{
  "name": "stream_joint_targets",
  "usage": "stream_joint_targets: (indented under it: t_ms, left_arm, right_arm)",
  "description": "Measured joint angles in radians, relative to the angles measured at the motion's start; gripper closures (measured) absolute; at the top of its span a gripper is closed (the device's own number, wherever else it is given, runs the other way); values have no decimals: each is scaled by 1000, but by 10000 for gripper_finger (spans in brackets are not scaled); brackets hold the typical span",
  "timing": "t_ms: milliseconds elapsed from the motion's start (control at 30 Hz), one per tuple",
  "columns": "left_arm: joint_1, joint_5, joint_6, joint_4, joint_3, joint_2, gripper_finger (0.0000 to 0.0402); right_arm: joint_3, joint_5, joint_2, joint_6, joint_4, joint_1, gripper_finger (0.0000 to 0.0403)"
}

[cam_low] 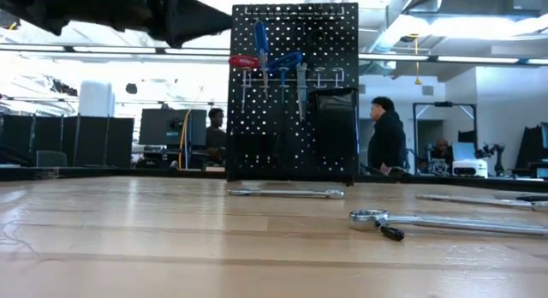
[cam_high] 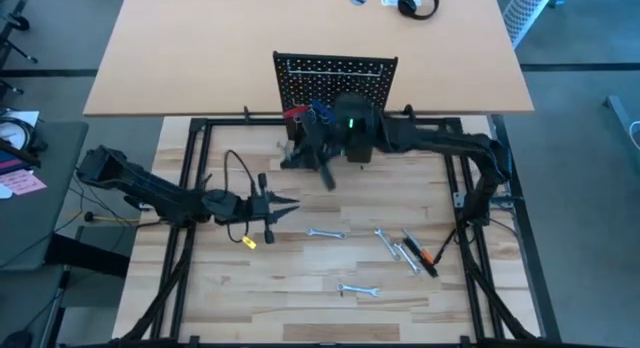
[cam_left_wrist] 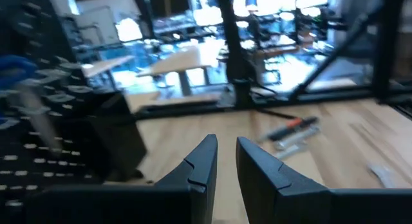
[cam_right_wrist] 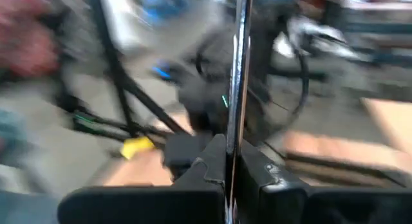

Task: Hang tools onto peg board
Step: Hang the wrench on the pegboard

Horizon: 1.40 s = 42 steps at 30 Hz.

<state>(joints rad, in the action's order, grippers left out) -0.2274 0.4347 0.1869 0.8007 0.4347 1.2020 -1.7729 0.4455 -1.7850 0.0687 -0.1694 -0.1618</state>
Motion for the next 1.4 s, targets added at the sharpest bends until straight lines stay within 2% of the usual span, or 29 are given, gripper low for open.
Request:
stream_joint_targets:
  t_ms: [67,133,267,400,533,633,800,933,1067,1400]
  left_arm:
    - [12,16,31,4,0,-24,349]
    - [22,15,79,41,0,-38,348]
    - [55,-91,132,150,9,-47,328]
    - [89,-173,118,156,40,-38,287]
    - [112,-190,115,153,70,-13,240]
    - [119,-194,119,153,96,6,214]
    - [122,-112,139,135,118,38,204]
    - [122,-150,178,135,121,44,215]
    - [118,-161,171,139,121,39,248]
    - [115,-153,129,142,121,38,389]
  right_arm:
    - [0,-203,17,71,-57,65,387]
    - [9,-284,32,112,-76,110,387]
    - [75,-328,64,119,-63,154,387]
    - [208,-398,96,76,43,163,387]
    - [341,-403,122,18,237,153,387]
    - [389,-401,123,-1,315,142,387]
    - [415,-400,119,-1,347,132,387]
    - [415,-400,119,-1,346,133,387]
    - [415,-397,119,-1,345,134,387]
    - [415,-388,119,-4,338,137,386]
